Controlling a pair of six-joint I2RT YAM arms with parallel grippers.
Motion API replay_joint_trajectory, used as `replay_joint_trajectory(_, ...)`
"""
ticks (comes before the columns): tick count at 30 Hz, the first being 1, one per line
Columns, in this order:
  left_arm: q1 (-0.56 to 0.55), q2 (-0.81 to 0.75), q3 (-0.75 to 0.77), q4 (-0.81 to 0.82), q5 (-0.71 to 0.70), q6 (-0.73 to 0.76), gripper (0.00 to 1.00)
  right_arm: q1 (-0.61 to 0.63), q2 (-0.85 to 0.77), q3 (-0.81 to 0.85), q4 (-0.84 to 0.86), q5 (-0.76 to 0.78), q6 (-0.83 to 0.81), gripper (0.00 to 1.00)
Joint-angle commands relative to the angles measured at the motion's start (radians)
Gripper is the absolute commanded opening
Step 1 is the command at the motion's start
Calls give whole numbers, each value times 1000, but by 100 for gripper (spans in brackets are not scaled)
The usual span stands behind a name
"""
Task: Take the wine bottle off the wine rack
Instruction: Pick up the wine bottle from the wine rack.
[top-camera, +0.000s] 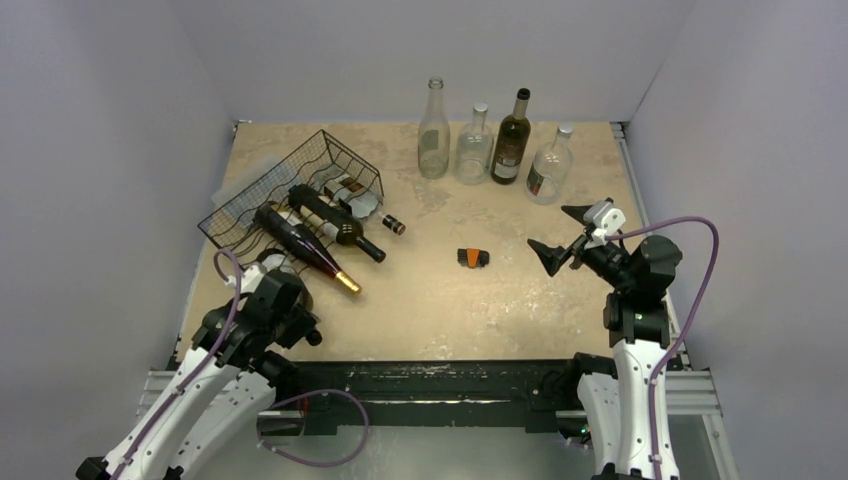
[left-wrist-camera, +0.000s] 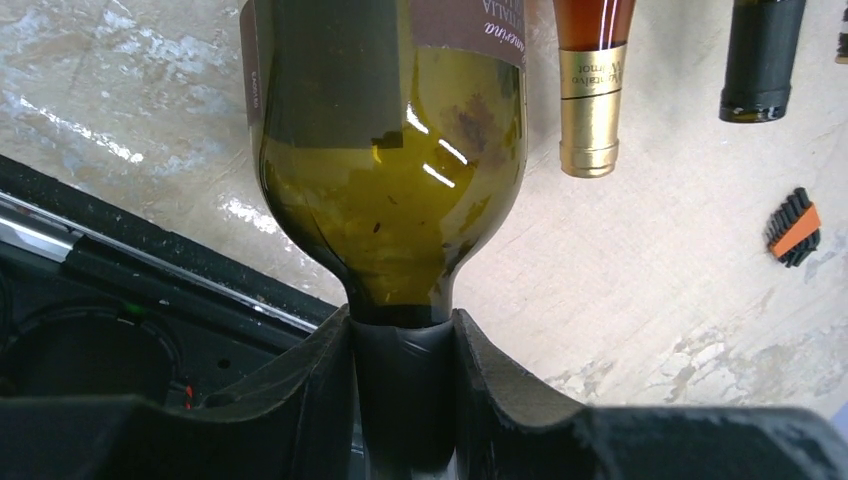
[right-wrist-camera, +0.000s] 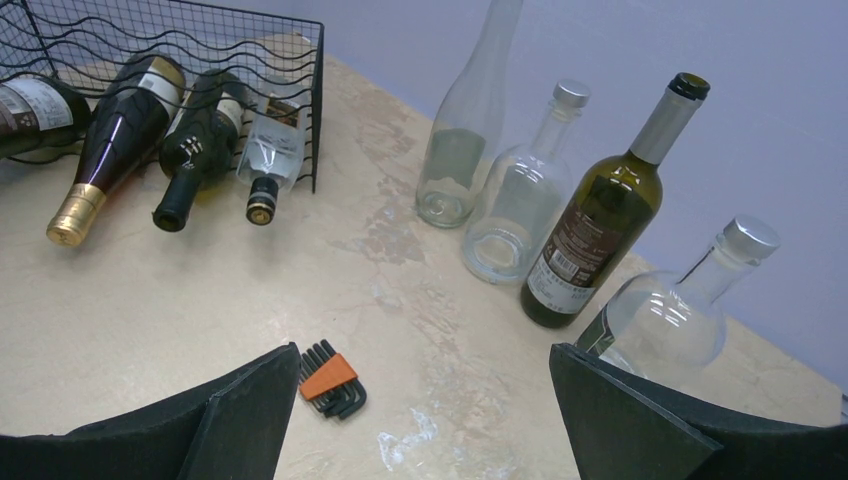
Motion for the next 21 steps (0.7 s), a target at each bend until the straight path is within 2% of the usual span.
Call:
replay_joint_trajectory(1, -11, -33, 98, 29, 76, -1, 0, 0, -14, 9, 30, -18, 11, 99)
replay_joint_trajectory(11, -11, -60, 198, -33, 142, -49, 0, 0, -17, 8, 31, -24, 15, 99)
replay_joint_trajectory(21, -11, -36, 212, -10, 193, -88, 0, 1, -22, 9, 32, -26, 18, 99)
